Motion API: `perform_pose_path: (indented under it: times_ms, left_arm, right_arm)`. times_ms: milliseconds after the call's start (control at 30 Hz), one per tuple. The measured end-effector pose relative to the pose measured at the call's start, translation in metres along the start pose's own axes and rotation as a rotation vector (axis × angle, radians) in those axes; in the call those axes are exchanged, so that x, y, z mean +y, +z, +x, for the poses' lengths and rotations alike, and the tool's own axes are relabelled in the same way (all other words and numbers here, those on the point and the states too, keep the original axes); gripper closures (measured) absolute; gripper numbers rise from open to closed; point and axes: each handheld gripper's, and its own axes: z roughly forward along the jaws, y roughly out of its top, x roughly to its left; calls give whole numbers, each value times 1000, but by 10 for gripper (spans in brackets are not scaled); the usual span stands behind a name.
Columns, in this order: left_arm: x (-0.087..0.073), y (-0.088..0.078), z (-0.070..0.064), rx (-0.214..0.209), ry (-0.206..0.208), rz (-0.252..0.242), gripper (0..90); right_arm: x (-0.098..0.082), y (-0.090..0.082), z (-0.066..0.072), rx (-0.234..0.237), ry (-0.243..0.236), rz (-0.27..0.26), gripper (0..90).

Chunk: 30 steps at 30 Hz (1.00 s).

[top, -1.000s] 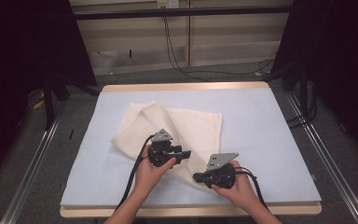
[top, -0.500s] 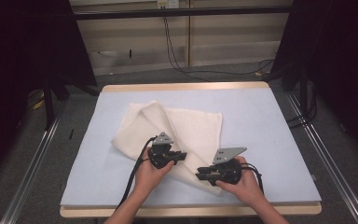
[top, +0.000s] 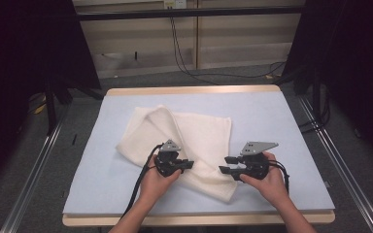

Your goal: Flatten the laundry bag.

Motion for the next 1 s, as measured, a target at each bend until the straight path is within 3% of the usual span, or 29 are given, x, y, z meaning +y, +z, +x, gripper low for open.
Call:
perform_pose_path:
  times_ms: [133,200,367,433,500,733,867,1000]
  left_arm:
    - [1,-5,0,-14,-12,0,869]
    - [2,-8,-1,-15,-16,2,869]
    - [2,-15,0,-30,-39,12,869]
    - [1,-19,1,-31,-38,23,869]
    - [-1,-23,2,-42,-44,25,868]
    - [-8,-31,4,-46,-43,-3,867]
    - [-11,-34,9,-82,-58,-6,866]
    - [-13,-37,11,-84,-69,-2,866]
  right_arm:
    - [-4,1,-10,-24,31,-8,509]
    - [-6,1,-16,-9,62,-18,503]
    - [-7,5,-24,-48,92,-17,487]
    - [-8,8,-28,-100,91,7,496]
    - [-10,10,-31,-121,102,20,495]
    - [-9,28,-35,-122,87,30,468]
    - [-5,37,-33,-112,72,40,467]
    - [-3,44,-30,-138,75,66,477]
